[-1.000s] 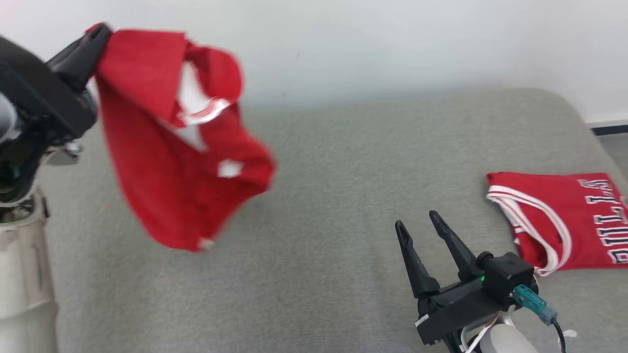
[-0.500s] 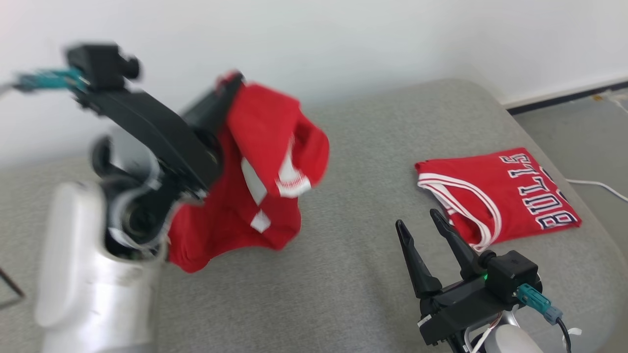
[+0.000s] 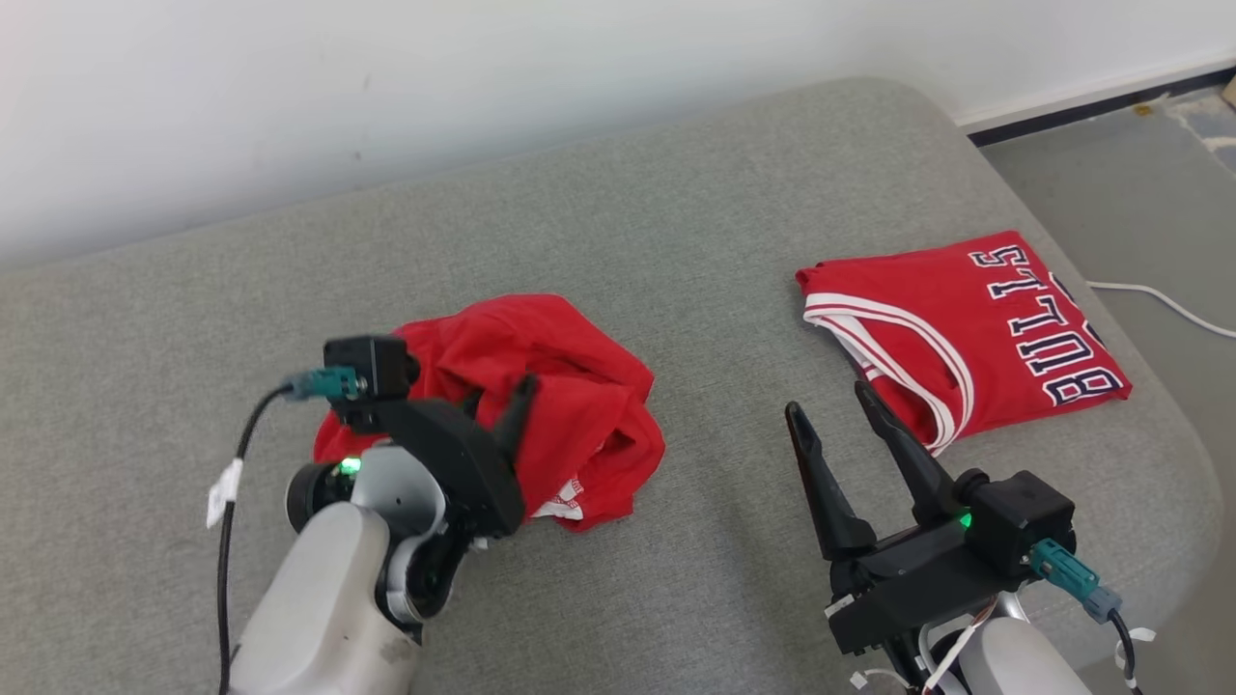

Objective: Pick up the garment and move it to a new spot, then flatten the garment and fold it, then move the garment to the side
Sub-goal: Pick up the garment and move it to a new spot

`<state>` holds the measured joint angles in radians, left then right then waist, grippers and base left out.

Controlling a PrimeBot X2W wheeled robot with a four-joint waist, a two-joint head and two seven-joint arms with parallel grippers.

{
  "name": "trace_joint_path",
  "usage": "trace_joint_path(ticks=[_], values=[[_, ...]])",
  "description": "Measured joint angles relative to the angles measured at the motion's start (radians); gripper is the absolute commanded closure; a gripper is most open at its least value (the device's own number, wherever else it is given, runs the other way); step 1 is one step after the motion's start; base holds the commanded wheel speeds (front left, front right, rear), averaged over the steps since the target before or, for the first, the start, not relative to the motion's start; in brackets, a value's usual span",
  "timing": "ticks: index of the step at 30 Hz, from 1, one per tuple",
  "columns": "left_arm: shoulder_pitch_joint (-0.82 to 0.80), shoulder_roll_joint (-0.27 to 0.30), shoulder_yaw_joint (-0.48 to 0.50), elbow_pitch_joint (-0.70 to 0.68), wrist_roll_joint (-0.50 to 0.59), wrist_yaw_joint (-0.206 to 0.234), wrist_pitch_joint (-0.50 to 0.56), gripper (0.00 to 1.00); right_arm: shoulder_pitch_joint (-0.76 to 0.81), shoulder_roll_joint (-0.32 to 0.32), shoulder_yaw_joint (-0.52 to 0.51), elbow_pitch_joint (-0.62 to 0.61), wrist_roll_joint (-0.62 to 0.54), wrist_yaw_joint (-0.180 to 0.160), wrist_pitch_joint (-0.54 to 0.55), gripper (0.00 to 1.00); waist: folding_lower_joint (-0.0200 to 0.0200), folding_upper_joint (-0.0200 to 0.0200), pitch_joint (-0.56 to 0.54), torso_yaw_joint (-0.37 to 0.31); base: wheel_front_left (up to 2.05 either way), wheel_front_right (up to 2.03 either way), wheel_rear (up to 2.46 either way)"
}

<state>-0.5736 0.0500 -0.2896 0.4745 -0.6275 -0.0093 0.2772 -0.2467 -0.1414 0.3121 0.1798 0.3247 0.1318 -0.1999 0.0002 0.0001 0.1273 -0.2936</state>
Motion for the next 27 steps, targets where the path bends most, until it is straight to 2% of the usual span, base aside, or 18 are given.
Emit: trace_joint_path(ticks=[6,12,16,23,27], values=[[0.001,-0.001,-0.040,0.057,-0.035,0.009,-0.168,0.00,0.005,-0.001,-0.020,0.006,-0.001,0.000,-0.003,0.00,0.0000,0.0000,0.002,0.030,0.00,0.00,0.00],[0.022,0.005,-0.009,0.017,-0.033,-0.001,-0.379,0.00,0.036,-0.008,-0.054,0.007,-0.003,0.000,0.003,0.00,-0.0001,0.0000,-0.024,0.083,0.00,0.00,0.00],[0.094,0.067,0.006,-0.019,0.027,0.029,-0.481,0.00,0.058,-0.018,-0.086,0.002,-0.009,0.000,0.006,0.00,-0.0002,-0.0001,-0.051,0.120,0.00,0.00,0.00],[0.277,0.139,0.089,-0.176,0.120,0.068,-0.537,0.00,0.110,-0.038,-0.136,0.025,-0.017,0.000,-0.008,0.00,-0.0003,-0.0001,-0.098,0.189,0.00,0.00,0.00],[0.383,0.155,0.152,-0.289,0.204,0.063,-0.541,0.00,0.125,-0.047,-0.150,0.050,-0.017,0.000,-0.022,0.00,-0.0003,-0.0001,-0.119,0.226,0.00,0.00,0.00]])
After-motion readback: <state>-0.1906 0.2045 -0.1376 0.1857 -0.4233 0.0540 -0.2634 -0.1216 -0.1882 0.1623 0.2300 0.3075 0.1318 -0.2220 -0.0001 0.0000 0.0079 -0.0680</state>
